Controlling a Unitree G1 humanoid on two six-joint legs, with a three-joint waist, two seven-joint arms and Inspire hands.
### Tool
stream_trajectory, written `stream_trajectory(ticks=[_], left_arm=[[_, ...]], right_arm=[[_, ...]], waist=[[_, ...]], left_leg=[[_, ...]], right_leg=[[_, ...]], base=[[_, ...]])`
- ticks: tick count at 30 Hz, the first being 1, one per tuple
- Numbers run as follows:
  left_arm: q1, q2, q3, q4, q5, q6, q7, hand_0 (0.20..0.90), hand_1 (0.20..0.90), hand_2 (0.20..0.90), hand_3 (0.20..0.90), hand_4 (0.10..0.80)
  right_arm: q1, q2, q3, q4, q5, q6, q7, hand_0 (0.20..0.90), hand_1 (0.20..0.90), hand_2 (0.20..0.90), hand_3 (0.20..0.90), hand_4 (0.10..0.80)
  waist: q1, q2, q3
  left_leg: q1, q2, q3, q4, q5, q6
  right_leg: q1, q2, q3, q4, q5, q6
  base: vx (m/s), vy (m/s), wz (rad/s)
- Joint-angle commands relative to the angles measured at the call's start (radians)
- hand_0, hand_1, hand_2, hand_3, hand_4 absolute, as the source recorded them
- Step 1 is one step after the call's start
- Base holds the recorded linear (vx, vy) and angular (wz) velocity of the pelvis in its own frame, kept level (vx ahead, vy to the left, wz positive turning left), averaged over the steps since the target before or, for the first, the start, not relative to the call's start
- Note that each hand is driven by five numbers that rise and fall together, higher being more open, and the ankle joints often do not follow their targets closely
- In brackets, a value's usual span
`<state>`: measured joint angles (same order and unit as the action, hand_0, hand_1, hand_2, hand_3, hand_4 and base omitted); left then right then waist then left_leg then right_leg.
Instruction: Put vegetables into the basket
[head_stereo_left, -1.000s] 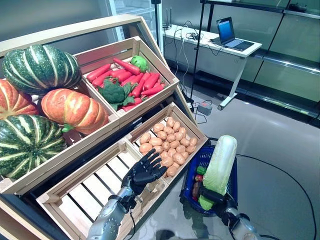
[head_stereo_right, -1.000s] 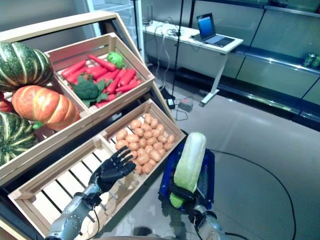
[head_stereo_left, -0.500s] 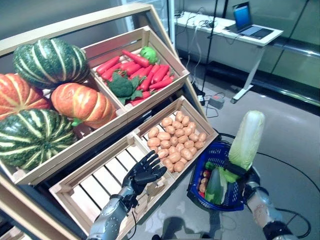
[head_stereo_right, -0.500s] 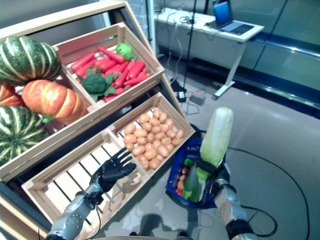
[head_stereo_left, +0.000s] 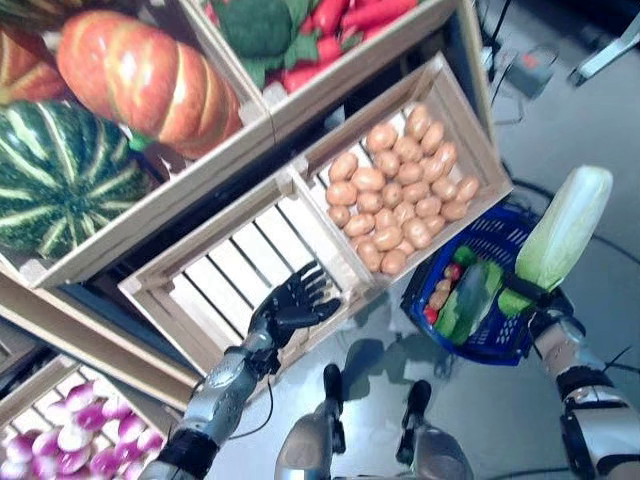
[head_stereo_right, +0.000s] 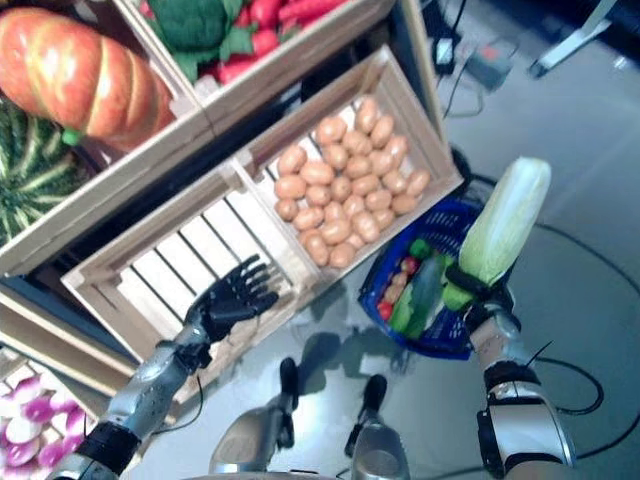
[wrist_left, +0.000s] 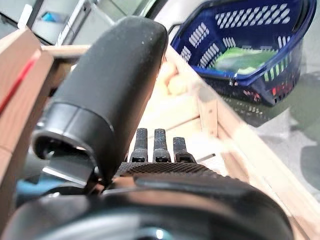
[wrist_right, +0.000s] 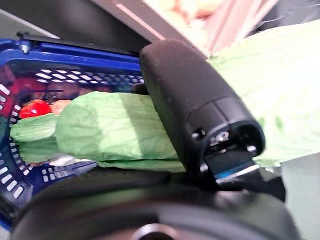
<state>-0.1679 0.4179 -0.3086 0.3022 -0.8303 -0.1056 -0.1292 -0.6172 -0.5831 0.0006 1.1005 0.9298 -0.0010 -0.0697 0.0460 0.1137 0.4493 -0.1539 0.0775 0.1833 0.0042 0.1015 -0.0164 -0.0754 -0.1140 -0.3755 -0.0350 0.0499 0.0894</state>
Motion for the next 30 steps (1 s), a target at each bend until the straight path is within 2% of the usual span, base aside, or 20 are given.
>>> stream_trajectory(ticks=[1,2,3,9,12,13,14,18,19,21,23,24,25,30], left_arm=[[-0.099,0.019,-0.001,-0.094,-0.03,-0.162,0.032,0.9,0.9,0.9,0.9,0.8],[-0.102,0.019,-0.001,-0.097,-0.031,-0.166,0.037,0.9,0.9,0.9,0.9,0.8],[-0.113,0.02,-0.002,-0.108,-0.032,-0.173,0.045,0.9,0.9,0.9,0.9,0.8],[-0.154,0.011,-0.027,-0.148,-0.025,-0.213,0.091,0.9,0.9,0.9,0.9,0.8],[-0.165,-0.002,-0.042,-0.132,-0.03,-0.229,0.113,0.9,0.9,0.9,0.9,0.8],[-0.177,-0.008,-0.044,-0.125,-0.029,-0.231,0.12,0.9,0.9,0.9,0.9,0.8],[-0.174,-0.013,-0.05,-0.121,-0.026,-0.235,0.123,0.9,0.9,0.9,0.9,0.8],[-0.17,-0.022,-0.067,-0.115,-0.01,-0.26,0.124,0.9,0.9,0.9,0.9,0.8],[-0.173,-0.022,-0.07,-0.115,-0.006,-0.27,0.123,0.9,0.9,0.9,0.9,0.8],[-0.167,-0.019,-0.076,-0.12,-0.001,-0.289,0.125,0.9,0.9,0.9,0.9,0.8],[-0.176,-0.018,-0.076,-0.126,0.003,-0.3,0.131,0.9,0.9,0.9,0.9,0.8],[-0.179,-0.018,-0.074,-0.131,0.012,-0.307,0.128,0.9,0.9,0.9,0.9,0.8],[-0.177,-0.016,-0.073,-0.134,0.014,-0.309,0.123,0.9,0.9,0.9,0.9,0.8],[-0.174,-0.007,-0.078,-0.143,0.018,-0.314,0.105,0.9,0.9,0.9,0.9,0.8]], right_arm=[[-0.134,-0.112,-0.027,-0.012,0.108,-0.032,0.011,0.3,0.3,0.3,0.3,0.4],[-0.136,-0.113,-0.028,-0.01,0.108,-0.031,0.013,0.3,0.3,0.3,0.3,0.4],[-0.142,-0.115,-0.029,-0.008,0.112,-0.026,0.016,0.3,0.3,0.3,0.3,0.4],[-0.156,-0.108,-0.022,0.006,0.089,-0.001,0.032,0.3,0.3,0.3,0.3,0.4],[-0.166,-0.093,-0.021,0.021,0.082,0.012,0.032,0.3,0.3,0.3,0.3,0.4],[-0.177,-0.086,-0.023,0.024,0.071,0.017,0.021,0.3,0.3,0.3,0.3,0.4],[-0.175,-0.081,-0.02,0.029,0.067,0.019,0.013,0.3,0.3,0.3,0.3,0.4],[-0.183,-0.078,-0.022,0.042,0.097,0.022,0.016,0.3,0.3,0.3,0.3,0.4],[-0.189,-0.08,-0.023,0.042,0.108,0.021,0.017,0.3,0.3,0.3,0.3,0.4],[-0.191,-0.079,-0.023,0.035,0.121,0.023,0.019,0.3,0.3,0.3,0.3,0.4],[-0.201,-0.083,-0.028,0.031,0.121,0.031,0.027,0.3,0.3,0.3,0.3,0.4],[-0.203,-0.084,-0.029,0.028,0.131,0.035,0.044,0.691,0.691,0.691,0.691,0.66],[-0.202,-0.084,-0.029,0.025,0.135,0.039,0.057,0.9,0.9,0.9,0.9,0.8],[-0.196,-0.089,-0.025,0.039,0.127,0.038,0.077,0.9,0.9,0.9,0.9,0.8]], waist=[[0.01,-0.02,0.042],[0.01,-0.02,0.047],[0.011,-0.018,0.063],[0.013,-0.028,0.071],[0.009,-0.033,0.071],[0.004,-0.036,0.071],[0.009,-0.036,0.071],[0.009,-0.029,0.071],[0.007,-0.027,0.071],[0.007,-0.022,0.071],[0.001,-0.019,0.071],[-0.001,-0.018,0.071],[-0.001,-0.017,0.071],[0.003,-0.02,0.071]], left_leg=[[-0.111,-0.002,0.038,0.336,-0.236,-0.025],[-0.128,0.0,0.037,0.366,-0.248,-0.023],[-0.175,0.008,0.034,0.448,-0.283,-0.013],[-0.396,0.005,0.024,0.787,-0.447,0.068],[-0.467,0.014,0.032,0.923,-0.514,0.084],[-0.523,0.016,0.028,0.996,-0.538,0.092],[-0.507,0.014,0.027,0.988,-0.54,0.087],[-0.567,0.013,0.017,1.063,-0.569,0.085],[-0.6,0.016,0.015,1.098,-0.577,0.089],[-0.584,0.02,0.02,1.082,-0.575,0.081],[-0.619,0.024,0.022,1.123,-0.583,0.081],[-0.625,0.025,0.023,1.133,-0.584,0.075],[-0.623,0.027,0.024,1.132,-0.584,0.073],[-0.584,0.034,0.027,1.111,-0.581,0.063]], right_leg=[[-0.124,-0.03,-0.035,0.348,-0.199,-0.095],[-0.14,-0.038,-0.036,0.379,-0.21,-0.097],[-0.19,-0.062,-0.036,0.474,-0.241,-0.105],[-0.444,-0.195,-0.014,0.895,-0.378,-0.117],[-0.524,-0.233,0.004,1.032,-0.433,-0.118],[-0.58,-0.252,0.014,1.103,-0.46,-0.126],[-0.57,-0.246,0.02,1.093,-0.456,-0.118],[-0.633,-0.256,0.037,1.16,-0.483,-0.117],[-0.664,-0.263,0.04,1.192,-0.493,-0.125],[-0.656,-0.258,0.042,1.177,-0.487,-0.117],[-0.692,-0.269,0.046,1.216,-0.498,-0.126],[-0.698,-0.27,0.049,1.222,-0.5,-0.125],[-0.696,-0.268,0.049,1.22,-0.499,-0.124],[-0.661,-0.259,0.048,1.195,-0.491,-0.115]], base=[[-0.082,0.032,0.05],[-0.103,0.04,0.05],[-0.109,0.042,0.06],[-0.098,0.067,0.06],[-0.051,0.037,0.02],[-0.025,0.012,0.05],[-0.02,0.005,0.06],[-0.026,-0.002,0.01],[-0.077,-0.004,0.05],[-0.019,0.004,0.03],[-0.049,0.025,-0.06],[-0.056,0.015,-0.04],[-0.035,0.017,-0.02],[0.006,0.0,0.0]])
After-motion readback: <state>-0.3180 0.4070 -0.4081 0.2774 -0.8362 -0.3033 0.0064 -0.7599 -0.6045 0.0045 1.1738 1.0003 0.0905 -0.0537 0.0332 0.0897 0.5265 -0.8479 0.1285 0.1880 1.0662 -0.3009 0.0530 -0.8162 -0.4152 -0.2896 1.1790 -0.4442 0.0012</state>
